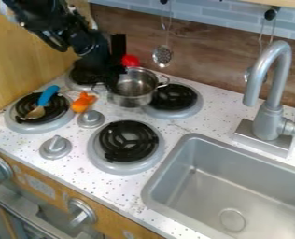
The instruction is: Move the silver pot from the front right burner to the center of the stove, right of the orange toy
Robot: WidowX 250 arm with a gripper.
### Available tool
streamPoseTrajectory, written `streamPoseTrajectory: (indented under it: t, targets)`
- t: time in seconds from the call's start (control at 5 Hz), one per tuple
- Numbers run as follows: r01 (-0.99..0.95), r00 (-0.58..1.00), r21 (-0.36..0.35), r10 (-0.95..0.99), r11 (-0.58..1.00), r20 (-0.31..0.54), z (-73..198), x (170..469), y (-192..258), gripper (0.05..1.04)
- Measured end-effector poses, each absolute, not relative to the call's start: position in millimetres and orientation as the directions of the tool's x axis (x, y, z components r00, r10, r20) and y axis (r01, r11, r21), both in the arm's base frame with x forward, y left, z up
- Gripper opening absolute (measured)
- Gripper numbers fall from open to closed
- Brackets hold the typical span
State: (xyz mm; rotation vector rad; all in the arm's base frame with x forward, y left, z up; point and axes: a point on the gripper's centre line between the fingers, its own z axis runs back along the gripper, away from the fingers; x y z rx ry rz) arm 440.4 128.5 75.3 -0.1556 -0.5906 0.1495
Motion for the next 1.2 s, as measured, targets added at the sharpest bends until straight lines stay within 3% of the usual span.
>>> streamPoseTrajectory:
  t: [0.6,1.2]
  targets:
    - [-0.112,0.855,-0.158,0.177,0.981,0.489,44,446,137,0.101]
    - [-0.122,0.859,-0.147,0.178,0.982,0.48,37,447,144,0.101]
